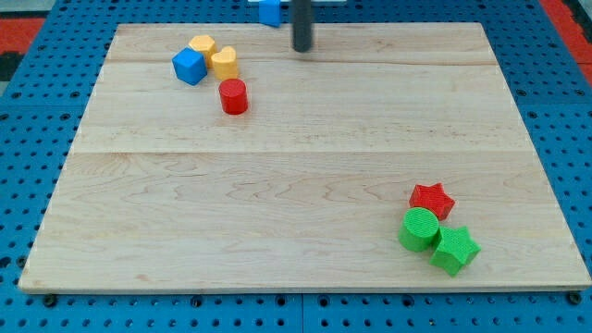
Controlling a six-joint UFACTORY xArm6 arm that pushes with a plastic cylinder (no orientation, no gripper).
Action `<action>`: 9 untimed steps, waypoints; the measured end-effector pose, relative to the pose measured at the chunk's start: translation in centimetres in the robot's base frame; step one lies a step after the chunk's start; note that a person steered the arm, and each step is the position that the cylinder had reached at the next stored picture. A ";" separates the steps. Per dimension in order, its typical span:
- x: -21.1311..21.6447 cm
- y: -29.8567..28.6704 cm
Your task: Push the blue cube towards the center
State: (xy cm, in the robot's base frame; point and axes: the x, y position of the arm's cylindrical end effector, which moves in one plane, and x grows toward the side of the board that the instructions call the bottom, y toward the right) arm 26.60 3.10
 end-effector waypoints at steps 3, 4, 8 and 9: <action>-6.4 -10.2; -3.9 -19.5; 8.9 -18.7; 8.7 -18.5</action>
State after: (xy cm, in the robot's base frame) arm 35.33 -15.37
